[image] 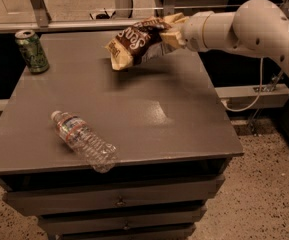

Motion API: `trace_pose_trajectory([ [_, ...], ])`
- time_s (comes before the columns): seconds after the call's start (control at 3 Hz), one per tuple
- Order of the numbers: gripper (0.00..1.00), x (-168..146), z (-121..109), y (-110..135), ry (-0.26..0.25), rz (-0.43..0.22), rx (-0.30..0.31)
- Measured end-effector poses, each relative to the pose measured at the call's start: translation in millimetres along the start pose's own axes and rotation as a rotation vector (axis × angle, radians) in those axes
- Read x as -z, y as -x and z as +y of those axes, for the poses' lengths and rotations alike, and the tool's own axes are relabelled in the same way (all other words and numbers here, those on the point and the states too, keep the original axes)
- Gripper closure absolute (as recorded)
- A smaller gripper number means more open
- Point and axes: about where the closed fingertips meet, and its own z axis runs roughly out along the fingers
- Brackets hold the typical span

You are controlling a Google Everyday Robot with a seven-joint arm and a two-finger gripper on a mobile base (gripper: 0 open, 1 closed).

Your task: Move brown chip bag near water bottle

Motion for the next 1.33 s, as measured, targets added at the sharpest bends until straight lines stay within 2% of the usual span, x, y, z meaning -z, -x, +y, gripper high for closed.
trace_pose_trajectory([
  [0.33, 1.00, 23.9, 13.6, -5.6, 0.019, -0.016, 0.011],
  [1.0, 1.00, 72.3, 43.3, -5.8, 0.122, -0.055, 0.114],
  [1.33, 1.00, 86.8, 56.0, -5.2, 0.164, -0.069, 0.151],
])
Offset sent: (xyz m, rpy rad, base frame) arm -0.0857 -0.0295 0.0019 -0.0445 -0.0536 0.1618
